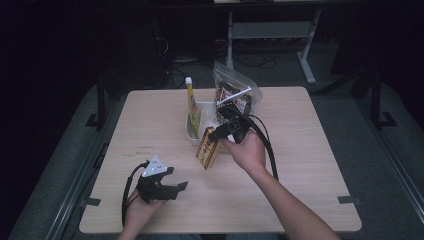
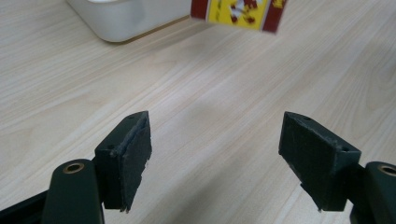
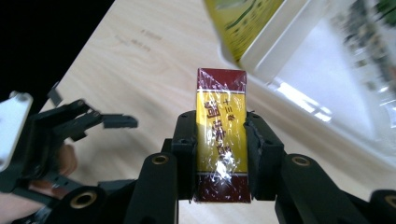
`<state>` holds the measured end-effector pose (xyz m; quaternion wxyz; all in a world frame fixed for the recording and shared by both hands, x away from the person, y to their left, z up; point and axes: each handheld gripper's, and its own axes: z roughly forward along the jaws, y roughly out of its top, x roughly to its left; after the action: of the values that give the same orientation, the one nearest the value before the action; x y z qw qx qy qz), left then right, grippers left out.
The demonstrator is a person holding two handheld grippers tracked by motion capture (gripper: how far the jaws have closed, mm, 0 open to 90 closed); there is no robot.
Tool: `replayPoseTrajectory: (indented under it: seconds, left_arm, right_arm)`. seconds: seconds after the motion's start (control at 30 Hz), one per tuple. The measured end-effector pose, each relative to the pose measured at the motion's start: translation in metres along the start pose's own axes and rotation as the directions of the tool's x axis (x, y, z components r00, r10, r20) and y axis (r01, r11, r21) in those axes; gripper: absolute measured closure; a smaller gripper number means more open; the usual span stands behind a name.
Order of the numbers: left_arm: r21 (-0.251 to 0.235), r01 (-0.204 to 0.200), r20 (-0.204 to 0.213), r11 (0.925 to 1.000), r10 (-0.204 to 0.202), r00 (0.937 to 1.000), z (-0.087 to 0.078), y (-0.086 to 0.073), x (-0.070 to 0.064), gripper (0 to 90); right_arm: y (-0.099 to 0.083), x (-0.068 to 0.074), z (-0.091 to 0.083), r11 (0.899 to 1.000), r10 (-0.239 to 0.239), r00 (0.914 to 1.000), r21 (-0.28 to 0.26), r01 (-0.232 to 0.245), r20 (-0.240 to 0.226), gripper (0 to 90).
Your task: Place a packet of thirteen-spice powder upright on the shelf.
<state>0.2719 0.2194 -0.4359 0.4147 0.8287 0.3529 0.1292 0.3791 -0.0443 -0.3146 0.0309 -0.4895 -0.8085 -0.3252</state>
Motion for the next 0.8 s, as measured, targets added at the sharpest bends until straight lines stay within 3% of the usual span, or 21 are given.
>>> replayPoseTrajectory:
  seconds: [0.43, 0.8]
  left_arm:
    - [-0.018, 0.019, -0.017, 0.9997, -0.019, 0.9997, -0.006, -0.001, 0.005, 24.9]
    - [-0.025, 0.03, -0.017, 0.9993, -0.03, 0.9994, -0.009, -0.003, 0.008, 24.9]
  right_arm:
    - [0.02, 0.006, -0.006, 1.0, 0.008, 0.9972, -0.023, -0.007, 0.074, 67.7]
    - [0.043, 0.001, -0.003, 0.998, 0.048, 0.9893, -0.052, -0.041, 0.137, 67.7]
